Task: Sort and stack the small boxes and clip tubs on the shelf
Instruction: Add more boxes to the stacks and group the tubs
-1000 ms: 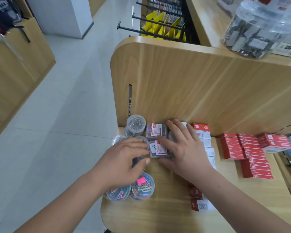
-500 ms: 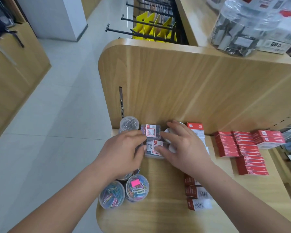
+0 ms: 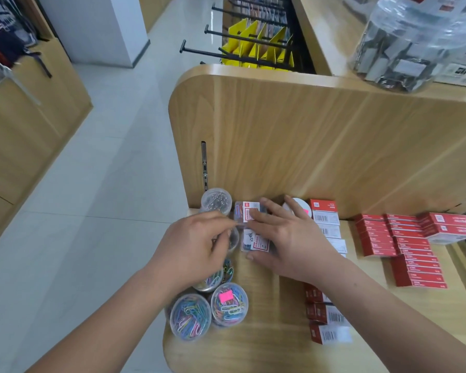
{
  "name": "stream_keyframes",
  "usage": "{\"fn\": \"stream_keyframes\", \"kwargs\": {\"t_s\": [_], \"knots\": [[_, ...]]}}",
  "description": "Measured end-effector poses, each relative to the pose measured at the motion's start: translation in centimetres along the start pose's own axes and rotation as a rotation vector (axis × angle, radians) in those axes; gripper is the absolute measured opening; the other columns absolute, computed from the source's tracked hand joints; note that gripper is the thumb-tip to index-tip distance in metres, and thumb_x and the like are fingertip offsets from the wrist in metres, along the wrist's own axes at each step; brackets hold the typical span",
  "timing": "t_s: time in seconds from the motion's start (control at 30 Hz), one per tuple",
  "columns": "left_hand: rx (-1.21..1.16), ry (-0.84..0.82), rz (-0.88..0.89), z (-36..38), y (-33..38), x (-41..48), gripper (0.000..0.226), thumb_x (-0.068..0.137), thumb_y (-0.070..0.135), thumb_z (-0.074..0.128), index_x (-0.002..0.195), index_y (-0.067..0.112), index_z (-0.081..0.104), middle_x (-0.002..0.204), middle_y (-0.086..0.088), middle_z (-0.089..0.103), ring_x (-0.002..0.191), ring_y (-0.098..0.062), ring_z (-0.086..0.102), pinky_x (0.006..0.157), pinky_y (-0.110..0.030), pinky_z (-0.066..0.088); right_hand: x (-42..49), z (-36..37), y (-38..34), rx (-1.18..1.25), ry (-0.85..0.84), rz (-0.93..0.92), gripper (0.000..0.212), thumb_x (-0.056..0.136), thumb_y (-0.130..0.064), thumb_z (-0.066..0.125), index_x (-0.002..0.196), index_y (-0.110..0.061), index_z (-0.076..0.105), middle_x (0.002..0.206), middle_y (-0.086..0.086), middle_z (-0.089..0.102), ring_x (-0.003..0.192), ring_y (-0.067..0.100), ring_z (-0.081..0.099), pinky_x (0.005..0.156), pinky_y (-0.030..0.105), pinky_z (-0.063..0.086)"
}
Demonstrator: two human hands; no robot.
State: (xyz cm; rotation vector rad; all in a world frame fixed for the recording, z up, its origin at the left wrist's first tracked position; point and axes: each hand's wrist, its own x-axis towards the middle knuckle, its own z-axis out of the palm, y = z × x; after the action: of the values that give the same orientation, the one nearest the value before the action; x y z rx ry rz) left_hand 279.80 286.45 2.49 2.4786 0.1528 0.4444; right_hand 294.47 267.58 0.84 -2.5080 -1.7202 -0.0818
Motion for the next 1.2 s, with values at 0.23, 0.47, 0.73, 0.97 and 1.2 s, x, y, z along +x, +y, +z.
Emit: {"fn": "stream_keyframes", "kwargs": {"t_s": [0.23,0.47,0.73,0.97,1.2], "knots": [[-0.119,0.114,-0.116,-1.1,-1.9,-2.3,0.022,0.09,0.012,0.067,0.101,0.028,0.077,0.087,0.015,0.072,0.075,-0.007,0.067,0.066,-0.035,0.056,0.4,-0.1,-0.1,-0.018,0.009,0.022,0.068,0.07,-0.063,0.077,0.123,-0.023,0.069,0.133,-0.001,0.065,0.138,0.027,0.051,0.116,0.056,0.035],[-0.186,0.117,-0.132,-0.5,-2.4,-3.6,0.019,0.09,0.012,0.066,0.101,0.02,0.079,0.093,0.017,0.073,0.079,-0.002,0.066,0.071,-0.023,0.052,0.5,0.5,-0.4,-0.132,0.002,-0.028,0.061,0.067,-0.055,0.086,0.118,-0.026,0.072,0.132,-0.002,0.066,0.134,0.027,0.056,0.109,0.058,0.04],[-0.184,0.124,-0.139,-1.3,-2.1,-4.9,0.02,0.088,0.006,0.069,0.099,0.02,0.078,0.095,0.016,0.072,0.083,-0.005,0.067,0.073,-0.014,0.047,-0.3,-0.9,-1.3,-0.121,0.068,-0.013,0.063,0.077,-0.053,0.081,0.13,-0.023,0.066,0.138,0.004,0.062,0.138,0.031,0.05,0.114,0.055,0.037],[-0.161,-0.002,-0.153,-4.1,-0.2,-10.1,0.01,0.085,0.037,0.075,0.086,0.032,0.066,0.095,0.016,0.065,0.09,-0.009,0.062,0.071,-0.017,0.041,-4.5,-4.3,-9.9,0.467,0.067,0.259,0.029,0.086,-0.059,0.063,0.091,-0.031,0.07,0.095,-0.018,0.063,0.091,0.005,0.062,0.073,0.036,0.055],[-0.024,-0.173,-0.079,-3.6,0.2,-13.6,0.044,0.069,0.055,0.076,0.091,0.037,0.042,0.109,0.023,0.052,0.094,-0.004,0.054,0.069,-0.032,0.052,-7.1,-1.6,-13.1,0.574,-0.073,0.446,0.045,0.064,-0.066,0.065,0.099,-0.039,0.052,0.109,-0.026,0.051,0.095,-0.001,0.055,0.077,0.032,0.053]]}}
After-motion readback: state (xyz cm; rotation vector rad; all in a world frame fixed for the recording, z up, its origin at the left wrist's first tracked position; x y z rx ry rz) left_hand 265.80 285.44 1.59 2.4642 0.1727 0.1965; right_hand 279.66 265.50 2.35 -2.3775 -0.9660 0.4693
